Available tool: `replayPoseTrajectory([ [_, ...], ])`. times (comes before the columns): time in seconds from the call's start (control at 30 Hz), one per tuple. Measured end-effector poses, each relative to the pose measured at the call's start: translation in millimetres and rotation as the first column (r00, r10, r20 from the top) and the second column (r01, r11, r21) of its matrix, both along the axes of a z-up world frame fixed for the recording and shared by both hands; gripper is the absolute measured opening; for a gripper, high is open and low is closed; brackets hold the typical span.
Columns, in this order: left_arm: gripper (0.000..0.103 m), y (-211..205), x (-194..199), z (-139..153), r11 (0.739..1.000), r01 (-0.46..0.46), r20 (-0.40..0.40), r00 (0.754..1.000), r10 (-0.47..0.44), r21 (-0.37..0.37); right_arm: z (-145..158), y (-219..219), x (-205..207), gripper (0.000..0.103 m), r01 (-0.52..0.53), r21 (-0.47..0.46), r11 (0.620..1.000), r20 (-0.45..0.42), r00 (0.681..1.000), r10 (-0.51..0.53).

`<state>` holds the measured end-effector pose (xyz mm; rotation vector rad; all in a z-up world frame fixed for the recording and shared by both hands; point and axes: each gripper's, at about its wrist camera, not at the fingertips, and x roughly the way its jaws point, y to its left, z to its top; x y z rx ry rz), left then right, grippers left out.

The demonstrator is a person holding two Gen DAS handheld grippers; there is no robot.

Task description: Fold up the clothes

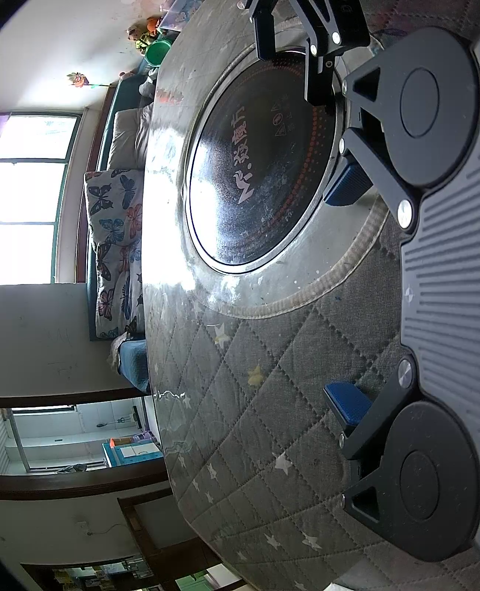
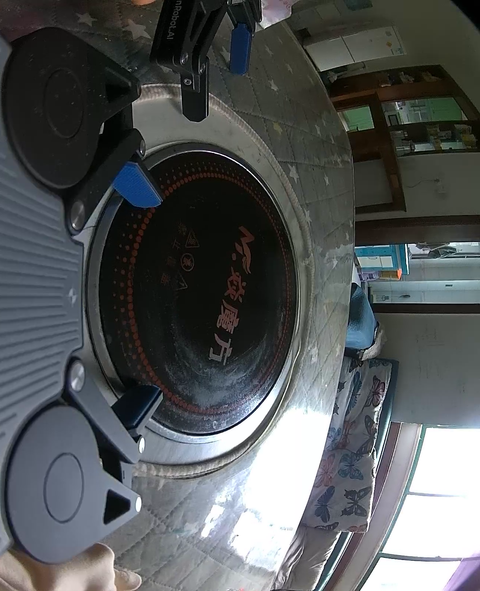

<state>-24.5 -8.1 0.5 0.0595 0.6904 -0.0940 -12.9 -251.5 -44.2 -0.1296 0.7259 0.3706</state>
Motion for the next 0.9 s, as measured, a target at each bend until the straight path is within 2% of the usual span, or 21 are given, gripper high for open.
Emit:
replayPoseTrajectory([
  [0.9,0.103,-0.7,1.9,-2.6,1.000,0.001,0.002,1.000,-0.001,0.002,1.0,-0.3,-0.6,0.103,0.000,0.000,1.000,0.000,1.000,0.000],
])
